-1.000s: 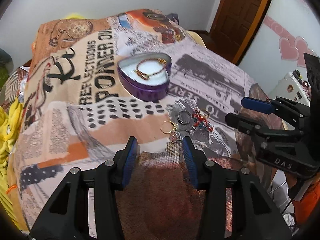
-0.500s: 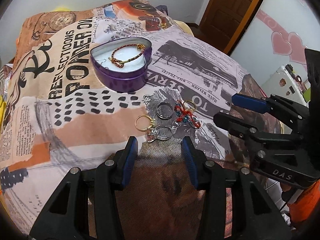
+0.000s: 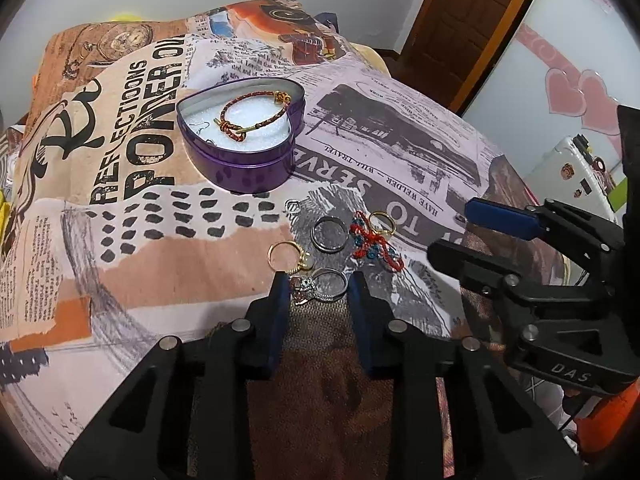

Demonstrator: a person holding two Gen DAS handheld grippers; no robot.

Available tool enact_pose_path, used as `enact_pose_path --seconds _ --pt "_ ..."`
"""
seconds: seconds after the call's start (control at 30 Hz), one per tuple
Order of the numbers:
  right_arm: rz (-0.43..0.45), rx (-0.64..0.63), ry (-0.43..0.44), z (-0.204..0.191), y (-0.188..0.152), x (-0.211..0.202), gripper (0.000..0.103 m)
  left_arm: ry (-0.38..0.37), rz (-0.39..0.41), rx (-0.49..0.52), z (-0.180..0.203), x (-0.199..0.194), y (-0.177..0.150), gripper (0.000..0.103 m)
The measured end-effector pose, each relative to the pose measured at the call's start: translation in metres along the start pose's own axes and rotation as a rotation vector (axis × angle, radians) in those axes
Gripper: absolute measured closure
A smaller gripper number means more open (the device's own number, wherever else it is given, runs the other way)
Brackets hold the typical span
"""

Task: Organize jewelry
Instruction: 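Grasp the silver stone ring with the left tool while the right tool grasps the red beaded earring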

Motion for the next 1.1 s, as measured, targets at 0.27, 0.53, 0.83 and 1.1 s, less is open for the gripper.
enact_pose_path --seconds 0.27,0.53,0.83,1.1 --pt "-0.037 -0.044 0.083 -0.023 -0.004 0.01 0.055 0.038 0.028 -0.017 -0.011 -0.015 -0.008 0.074" --pt "-0.049 -0.078 0.086 -0.037 -0.001 0.022 0.069 0.04 0.048 -0.043 -0.017 -0.026 -0.014 0.074" --pt "-0.078 -0.041 0.053 -0.033 0.002 0.026 0.096 0.043 0.057 -0.046 -0.014 -0.034 -0.015 0.074" --pt "-0.061 -0.048 0.055 -0.04 -0.002 0.011 0.096 0.061 0.096 -0.045 -0.014 -0.054 -0.015 0.074"
Point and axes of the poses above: each gripper's, at about its wrist camera, not at the fingertips, and x roughly the way its jaws point, z to its right, y to its top, the point moved 6 cm from there along x, roughly the way its jaws point, and after that the axes turned 9 degrees about -y, right-handed, at the moved point
